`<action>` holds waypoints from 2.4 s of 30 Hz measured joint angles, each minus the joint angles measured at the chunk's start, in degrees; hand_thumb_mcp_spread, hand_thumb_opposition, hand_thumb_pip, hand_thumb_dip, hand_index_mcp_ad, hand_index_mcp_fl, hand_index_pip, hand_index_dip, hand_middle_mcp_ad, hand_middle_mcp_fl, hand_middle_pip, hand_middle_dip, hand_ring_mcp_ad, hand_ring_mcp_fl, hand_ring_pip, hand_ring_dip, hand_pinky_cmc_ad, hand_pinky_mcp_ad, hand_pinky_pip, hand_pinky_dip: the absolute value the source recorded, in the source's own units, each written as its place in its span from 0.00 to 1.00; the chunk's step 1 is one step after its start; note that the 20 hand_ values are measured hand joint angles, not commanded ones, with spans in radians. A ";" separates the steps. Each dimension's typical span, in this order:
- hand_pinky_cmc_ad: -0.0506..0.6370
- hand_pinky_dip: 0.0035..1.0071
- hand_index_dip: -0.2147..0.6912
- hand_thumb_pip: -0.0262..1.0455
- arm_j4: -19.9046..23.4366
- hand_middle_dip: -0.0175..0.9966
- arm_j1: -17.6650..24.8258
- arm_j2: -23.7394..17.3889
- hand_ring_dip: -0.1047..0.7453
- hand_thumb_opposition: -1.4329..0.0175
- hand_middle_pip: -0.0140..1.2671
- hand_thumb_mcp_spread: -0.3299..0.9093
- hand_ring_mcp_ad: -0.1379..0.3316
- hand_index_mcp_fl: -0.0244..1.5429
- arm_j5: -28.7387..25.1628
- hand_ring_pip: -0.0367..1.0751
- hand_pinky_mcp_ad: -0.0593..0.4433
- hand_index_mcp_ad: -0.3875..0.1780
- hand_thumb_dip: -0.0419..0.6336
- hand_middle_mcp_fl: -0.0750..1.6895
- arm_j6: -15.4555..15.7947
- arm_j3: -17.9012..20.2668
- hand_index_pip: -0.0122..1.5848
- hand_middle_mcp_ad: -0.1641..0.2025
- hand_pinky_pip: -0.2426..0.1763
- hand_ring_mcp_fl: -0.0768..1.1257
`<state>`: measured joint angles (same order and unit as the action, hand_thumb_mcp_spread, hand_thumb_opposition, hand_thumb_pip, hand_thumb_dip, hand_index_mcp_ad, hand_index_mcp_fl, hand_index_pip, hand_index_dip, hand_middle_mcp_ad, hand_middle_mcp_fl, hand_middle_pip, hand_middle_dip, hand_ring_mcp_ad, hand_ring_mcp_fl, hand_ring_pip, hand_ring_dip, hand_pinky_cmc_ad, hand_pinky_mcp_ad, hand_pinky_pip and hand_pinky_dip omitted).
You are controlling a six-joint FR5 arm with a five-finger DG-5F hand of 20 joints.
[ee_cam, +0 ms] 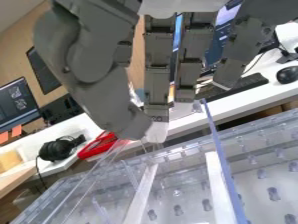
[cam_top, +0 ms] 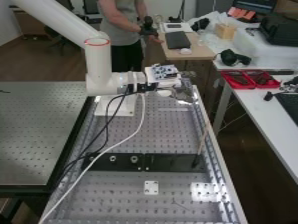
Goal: Grab the paper clip and place it in the clear container
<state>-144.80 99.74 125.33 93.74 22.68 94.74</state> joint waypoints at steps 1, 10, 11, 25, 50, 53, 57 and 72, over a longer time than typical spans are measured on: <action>0.70 0.25 0.03 0.79 0.04 0.65 -0.05 -0.07 0.65 0.37 0.53 0.64 0.38 0.03 -0.03 0.20 0.69 0.41 0.57 0.34 -0.02 0.10 0.21 0.52 0.75 0.35; 0.65 0.33 0.03 0.81 0.82 0.61 -0.94 -2.48 0.60 0.39 0.49 0.62 0.37 0.02 -0.70 0.21 0.69 0.42 0.58 0.30 -0.49 2.02 0.21 0.51 0.58 0.31; 0.64 0.33 0.03 0.81 0.94 0.61 -1.12 -3.44 0.60 0.40 0.49 0.62 0.37 0.02 -0.86 0.22 0.69 0.42 0.58 0.30 -0.55 2.44 0.20 0.51 0.58 0.30; 0.61 0.46 0.03 0.56 -2.98 0.61 -3.27 -18.24 0.56 0.45 0.23 0.52 0.51 0.06 -5.82 0.19 0.70 0.43 0.46 0.25 3.23 7.69 0.11 0.59 0.43 0.18; 0.68 0.50 0.22 0.42 -12.11 0.54 -6.10 -33.84 0.41 0.46 0.10 0.52 0.54 0.30 -15.54 0.12 0.77 0.45 0.36 0.26 13.82 12.11 0.06 0.60 0.40 0.12; 0.68 0.50 0.23 0.42 -11.93 0.53 -6.21 -34.14 0.40 0.46 0.09 0.52 0.55 0.30 -15.71 0.13 0.77 0.45 0.36 0.26 14.13 12.16 0.06 0.61 0.40 0.12; 0.68 0.51 0.24 0.42 -12.99 0.52 -6.43 -34.22 0.41 0.46 0.09 0.52 0.56 0.31 -15.46 0.13 0.77 0.45 0.36 0.26 14.11 11.78 0.06 0.61 0.40 0.12; 0.67 0.50 0.25 0.40 -17.25 0.51 -7.54 -35.43 0.41 0.46 0.10 0.53 0.57 0.31 -13.05 0.13 0.80 0.45 0.36 0.26 15.86 9.82 0.06 0.61 0.40 0.12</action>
<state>-162.06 92.20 89.90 80.69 38.53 104.56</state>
